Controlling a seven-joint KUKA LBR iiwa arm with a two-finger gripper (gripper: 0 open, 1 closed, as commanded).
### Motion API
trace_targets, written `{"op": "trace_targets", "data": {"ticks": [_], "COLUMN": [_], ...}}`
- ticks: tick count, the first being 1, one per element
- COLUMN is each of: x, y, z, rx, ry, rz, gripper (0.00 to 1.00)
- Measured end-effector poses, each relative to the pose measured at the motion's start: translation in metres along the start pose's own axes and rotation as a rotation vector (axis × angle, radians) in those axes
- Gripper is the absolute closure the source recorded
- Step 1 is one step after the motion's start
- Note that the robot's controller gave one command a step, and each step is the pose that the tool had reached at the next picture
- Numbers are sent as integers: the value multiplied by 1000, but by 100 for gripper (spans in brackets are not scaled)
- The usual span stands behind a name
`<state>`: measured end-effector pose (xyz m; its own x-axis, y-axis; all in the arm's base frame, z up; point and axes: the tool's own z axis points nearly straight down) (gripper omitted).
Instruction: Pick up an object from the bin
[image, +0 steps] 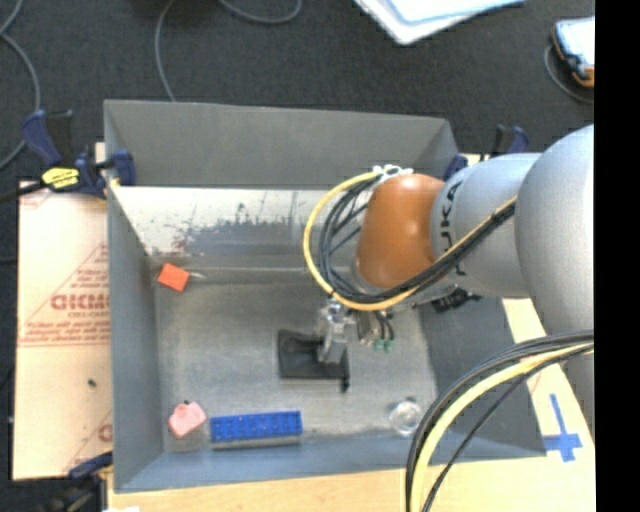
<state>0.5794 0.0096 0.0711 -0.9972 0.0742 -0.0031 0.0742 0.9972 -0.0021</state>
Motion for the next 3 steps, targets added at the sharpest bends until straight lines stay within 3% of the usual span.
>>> {"op": "trace_targets", "data": {"ticks": [3], "x": [0], "y": [0], "z": [0], "rx": [0], "ry": [0], "rz": [1], "gripper": [100]}}
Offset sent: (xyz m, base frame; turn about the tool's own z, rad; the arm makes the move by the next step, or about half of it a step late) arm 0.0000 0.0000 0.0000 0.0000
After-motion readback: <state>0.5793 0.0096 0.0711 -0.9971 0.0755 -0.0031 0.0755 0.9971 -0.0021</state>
